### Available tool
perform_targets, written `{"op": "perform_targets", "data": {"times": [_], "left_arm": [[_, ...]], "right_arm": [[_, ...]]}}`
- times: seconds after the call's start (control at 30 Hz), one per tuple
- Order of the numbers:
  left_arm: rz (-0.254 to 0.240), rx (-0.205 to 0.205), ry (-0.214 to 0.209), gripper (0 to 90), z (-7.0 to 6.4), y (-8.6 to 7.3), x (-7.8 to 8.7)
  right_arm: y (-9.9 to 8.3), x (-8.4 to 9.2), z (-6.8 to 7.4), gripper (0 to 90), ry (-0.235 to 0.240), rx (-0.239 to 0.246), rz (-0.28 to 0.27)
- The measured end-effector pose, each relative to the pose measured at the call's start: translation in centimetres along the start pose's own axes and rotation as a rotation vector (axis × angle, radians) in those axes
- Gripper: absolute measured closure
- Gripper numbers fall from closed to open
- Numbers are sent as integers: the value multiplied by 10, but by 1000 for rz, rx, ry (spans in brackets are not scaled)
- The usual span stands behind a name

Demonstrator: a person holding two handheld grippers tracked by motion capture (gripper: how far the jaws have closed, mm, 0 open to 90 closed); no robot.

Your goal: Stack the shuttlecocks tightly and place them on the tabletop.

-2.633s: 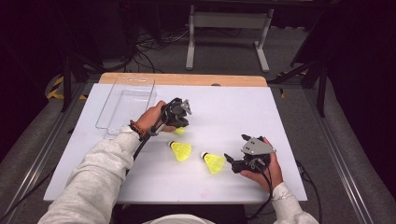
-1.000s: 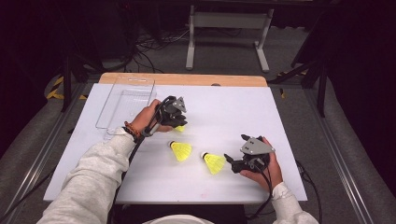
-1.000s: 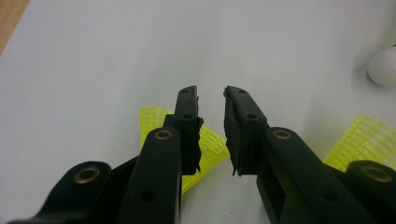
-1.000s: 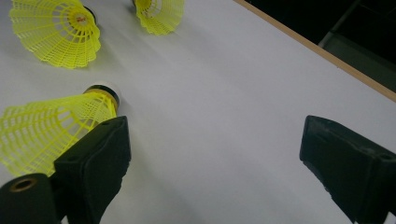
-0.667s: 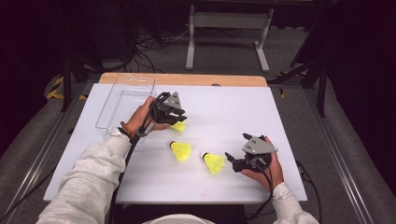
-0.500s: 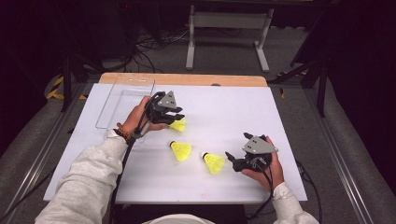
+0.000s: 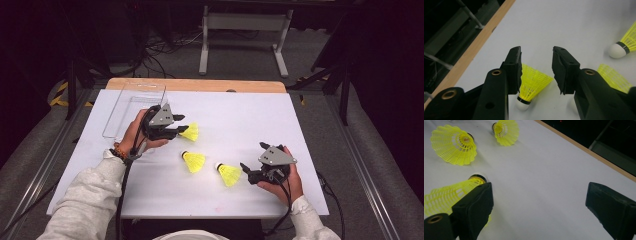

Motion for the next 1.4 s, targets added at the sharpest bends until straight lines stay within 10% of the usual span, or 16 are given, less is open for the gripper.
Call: {"op": "perform_targets", "data": {"times": [0.57,1.4], "left_arm": [[-117,86,157,403,-6,-39,49],[-179,134,181,204,-24,-85,89]], "right_arm": [[3,-1,2,91,-2,-2,-9],[7,1,7,107,-14,2,-10]]}}
Point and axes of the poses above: each handheld gripper's, and its own axes: x roughly backward along the jaws, y roughly out of its top, z roughly to its left, the point moved 2 cm from there along -x, roughly forward along the jaws, and after that the axes turned 9 degrees about y, right-handed, at the moved point
